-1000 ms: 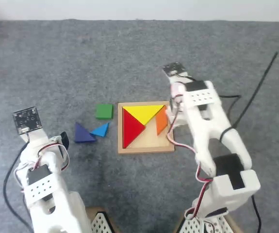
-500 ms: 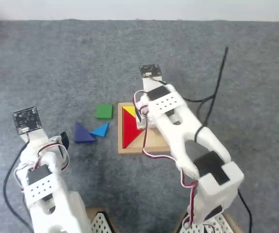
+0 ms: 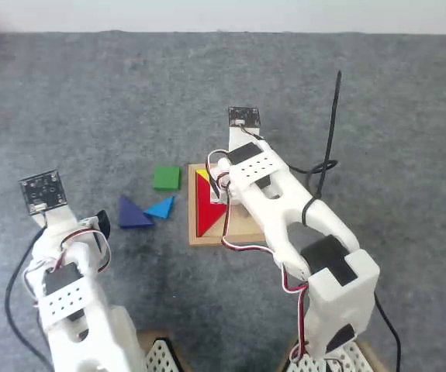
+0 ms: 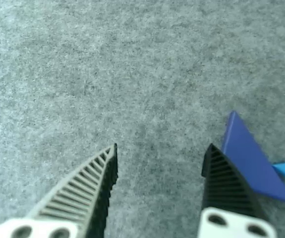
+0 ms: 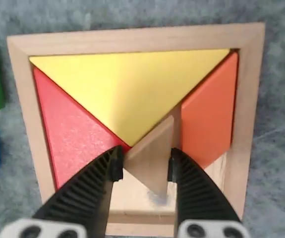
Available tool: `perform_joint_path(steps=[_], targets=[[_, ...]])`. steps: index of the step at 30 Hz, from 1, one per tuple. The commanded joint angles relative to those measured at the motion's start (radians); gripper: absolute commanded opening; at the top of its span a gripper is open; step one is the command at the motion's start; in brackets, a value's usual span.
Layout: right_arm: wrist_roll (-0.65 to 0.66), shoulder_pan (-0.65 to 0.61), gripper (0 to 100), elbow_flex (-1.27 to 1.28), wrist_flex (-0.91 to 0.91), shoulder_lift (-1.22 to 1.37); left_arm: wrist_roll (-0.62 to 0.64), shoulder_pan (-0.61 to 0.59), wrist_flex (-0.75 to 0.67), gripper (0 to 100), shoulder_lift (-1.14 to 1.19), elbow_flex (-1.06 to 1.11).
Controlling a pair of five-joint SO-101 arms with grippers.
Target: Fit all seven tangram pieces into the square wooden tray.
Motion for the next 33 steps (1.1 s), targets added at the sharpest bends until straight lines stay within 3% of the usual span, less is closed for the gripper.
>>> perform_joint_path(steps=[1,5,13,20,27,30,33], targets=[[0.038,-0.008,9.5,-0.061,-0.012,-0.027,-0.011,0.005,-0.023,27,-0.008,-0.008],[0.04,-0.005,10.8,-0.075,-0.005,-0.027,-0.011,0.005,-0.023,27,-0.008,-0.008],[0.04,-0.007,29.4,-0.075,0.015,-0.025,-0.011,0.005,-0.023,27,-0.008,-0.008],[0.041,-0.001,31.4,-0.097,0.044,-0.062,-0.011,0.005,-0.023,27,-0.008,-0.008],[0.135,0.096,31.4,-0.192,0.286,-0.424,-0.011,0.005,-0.023,27,-0.008,-0.008],[0.209,0.166,31.4,-0.069,0.306,-0.618,-0.012,0.005,-0.021,27,-0.008,-0.015],[0.275,0.242,31.3,0.204,0.193,-0.785,-0.064,0.0,0.034,27,-0.008,-0.093]])
